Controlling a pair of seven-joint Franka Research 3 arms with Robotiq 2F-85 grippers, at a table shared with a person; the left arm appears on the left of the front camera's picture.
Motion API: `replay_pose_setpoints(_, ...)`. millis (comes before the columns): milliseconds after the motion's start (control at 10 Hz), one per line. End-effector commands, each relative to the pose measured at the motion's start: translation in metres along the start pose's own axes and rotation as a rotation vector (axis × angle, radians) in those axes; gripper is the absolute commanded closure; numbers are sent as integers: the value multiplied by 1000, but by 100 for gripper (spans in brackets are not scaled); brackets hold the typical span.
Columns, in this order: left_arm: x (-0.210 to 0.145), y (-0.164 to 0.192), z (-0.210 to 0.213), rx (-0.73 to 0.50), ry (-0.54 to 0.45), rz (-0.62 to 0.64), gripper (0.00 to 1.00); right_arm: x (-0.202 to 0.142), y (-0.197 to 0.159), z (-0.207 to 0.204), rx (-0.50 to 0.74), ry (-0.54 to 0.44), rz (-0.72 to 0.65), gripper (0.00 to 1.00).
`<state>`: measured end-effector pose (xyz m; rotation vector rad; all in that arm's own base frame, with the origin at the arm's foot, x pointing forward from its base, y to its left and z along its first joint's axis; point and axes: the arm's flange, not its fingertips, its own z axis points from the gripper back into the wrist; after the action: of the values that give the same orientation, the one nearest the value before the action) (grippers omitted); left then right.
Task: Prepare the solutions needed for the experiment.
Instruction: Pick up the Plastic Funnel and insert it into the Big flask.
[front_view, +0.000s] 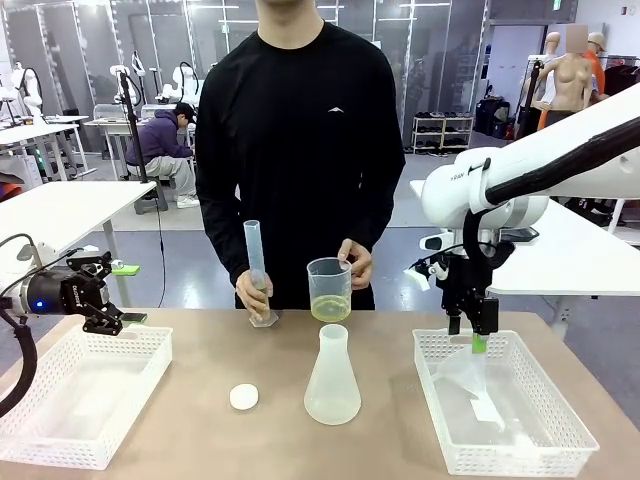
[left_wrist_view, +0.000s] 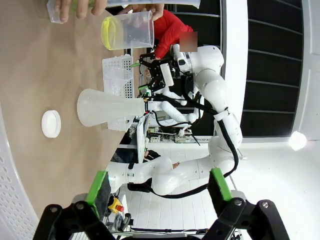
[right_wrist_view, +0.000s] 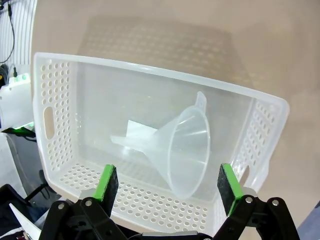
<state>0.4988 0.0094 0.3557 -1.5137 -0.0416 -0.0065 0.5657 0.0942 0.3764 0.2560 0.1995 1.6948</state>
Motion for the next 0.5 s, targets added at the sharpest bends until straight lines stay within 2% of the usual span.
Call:
replay_pose_setpoints(0, 0, -2, 0, -7, 10, 8, 0, -3, 2, -13, 27, 6, 32, 0)
replay_pose_setpoints(400, 0, -2, 0, -7, 10, 8, 0, -7, 5, -31, 65, 50, 60, 0)
